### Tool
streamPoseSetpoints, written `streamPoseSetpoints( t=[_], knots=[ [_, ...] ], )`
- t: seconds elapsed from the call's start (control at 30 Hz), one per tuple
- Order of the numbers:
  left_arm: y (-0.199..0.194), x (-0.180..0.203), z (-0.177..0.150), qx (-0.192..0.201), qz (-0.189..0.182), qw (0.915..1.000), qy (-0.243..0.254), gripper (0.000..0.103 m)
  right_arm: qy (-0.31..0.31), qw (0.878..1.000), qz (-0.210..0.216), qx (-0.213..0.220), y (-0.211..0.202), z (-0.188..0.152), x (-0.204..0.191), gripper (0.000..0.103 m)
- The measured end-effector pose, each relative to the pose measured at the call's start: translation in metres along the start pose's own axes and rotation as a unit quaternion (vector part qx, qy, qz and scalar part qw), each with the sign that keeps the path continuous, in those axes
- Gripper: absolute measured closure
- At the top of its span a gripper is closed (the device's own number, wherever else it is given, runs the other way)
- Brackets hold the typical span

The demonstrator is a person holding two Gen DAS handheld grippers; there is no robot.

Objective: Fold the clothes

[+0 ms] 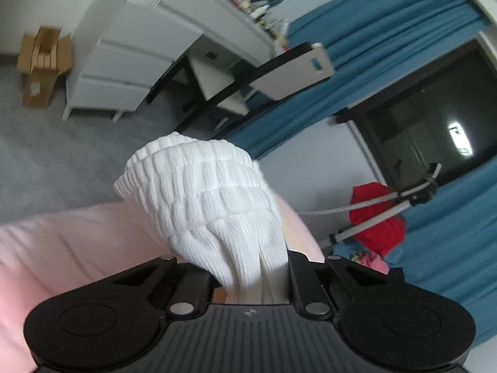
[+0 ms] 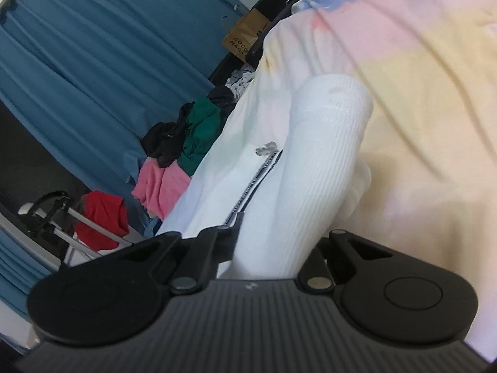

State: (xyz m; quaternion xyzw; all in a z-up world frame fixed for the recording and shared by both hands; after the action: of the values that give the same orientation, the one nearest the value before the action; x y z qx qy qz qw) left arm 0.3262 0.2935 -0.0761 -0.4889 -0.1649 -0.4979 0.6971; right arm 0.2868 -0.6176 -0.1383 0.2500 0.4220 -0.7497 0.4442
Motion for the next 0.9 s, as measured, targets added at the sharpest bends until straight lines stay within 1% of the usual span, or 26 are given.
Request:
streamPoseSetpoints(
  t=[0.07,0.17,0.3,0.37,0.43,0.5,0.6,0.63,0.7,0.73,0.77,0.8,0.83,0.87,0.9],
  knots=[
    [-0.028,-0.005,0.007,-0.001,0.0,1.0,-0.002,0.093,0.011,1.0,-0.001,-0.007,-0.025,0.0,0.008,0.089],
    [-0.073,-0.023,0.012,-0.011,0.012,0.9997,0.017,0.093,0.029,0.999,-0.007,-0.02,-0.066,-0.003,0.027,0.09],
    [-0.122,-0.068,0.01,-0.042,0.036,0.9981,0.028,0.093,0.037,0.999,-0.015,-0.037,-0.106,-0.014,0.056,0.09],
    [-0.133,-0.095,0.001,-0.061,0.046,0.9965,0.034,0.092,0.046,0.997,-0.022,-0.051,-0.116,-0.021,0.075,0.09],
    [-0.135,-0.125,-0.012,-0.078,0.056,0.9948,0.034,0.092,0.071,0.995,-0.025,-0.068,-0.121,-0.024,0.09,0.09],
    [-0.134,-0.152,-0.024,-0.082,0.065,0.9942,0.024,0.092,0.074,0.995,-0.017,-0.068,-0.123,-0.025,0.096,0.09],
    [-0.136,-0.178,-0.035,-0.071,0.053,0.9961,-0.004,0.09,0.053,0.996,-0.024,-0.074,-0.12,-0.028,0.098,0.09],
    [-0.137,-0.183,-0.038,-0.067,0.052,0.9963,-0.006,0.088,0.048,0.996,-0.025,-0.075,-0.12,-0.029,0.098,0.09],
    [-0.14,-0.187,-0.042,-0.062,0.056,0.9965,0.003,0.08,0.043,0.996,-0.023,-0.075,-0.12,-0.028,0.097,0.09],
    [-0.142,-0.188,-0.045,-0.063,0.065,0.9959,0.007,0.076,0.039,0.996,-0.022,-0.075,-0.12,-0.028,0.096,0.09],
    [-0.143,-0.186,-0.048,-0.066,0.077,0.9948,0.012,0.07,0.033,0.996,-0.021,-0.075,-0.12,-0.028,0.096,0.09],
    [-0.145,-0.184,-0.05,-0.068,0.087,0.9936,0.021,0.067,0.027,0.997,-0.022,-0.076,-0.12,-0.028,0.096,0.09],
    [-0.147,-0.18,-0.052,-0.07,0.096,0.9923,0.033,0.06,0.023,0.997,-0.023,-0.076,-0.119,-0.028,0.097,0.09],
    [-0.15,-0.176,-0.055,-0.074,0.109,0.9901,0.049,0.05,0.021,0.997,-0.024,-0.077,-0.118,-0.029,0.097,0.09],
    [-0.153,-0.172,-0.058,-0.079,0.122,0.9869,0.069,0.043,0.023,0.996,-0.024,-0.077,-0.117,-0.028,0.098,0.09]
  ],
)
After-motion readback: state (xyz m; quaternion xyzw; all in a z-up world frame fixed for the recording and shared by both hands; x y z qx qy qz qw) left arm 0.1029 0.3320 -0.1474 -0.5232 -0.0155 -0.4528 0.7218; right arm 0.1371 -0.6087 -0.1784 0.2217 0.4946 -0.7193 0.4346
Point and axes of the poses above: each gripper's, at about its wrist camera, not at the fingertips, and y roughly the way its jaws point, x to its right, z to its top, the point moved 7 cm from there along y, roughly the way its jaws point, and after that the axes turned 2 degrees about z, right-handed, at the moved point
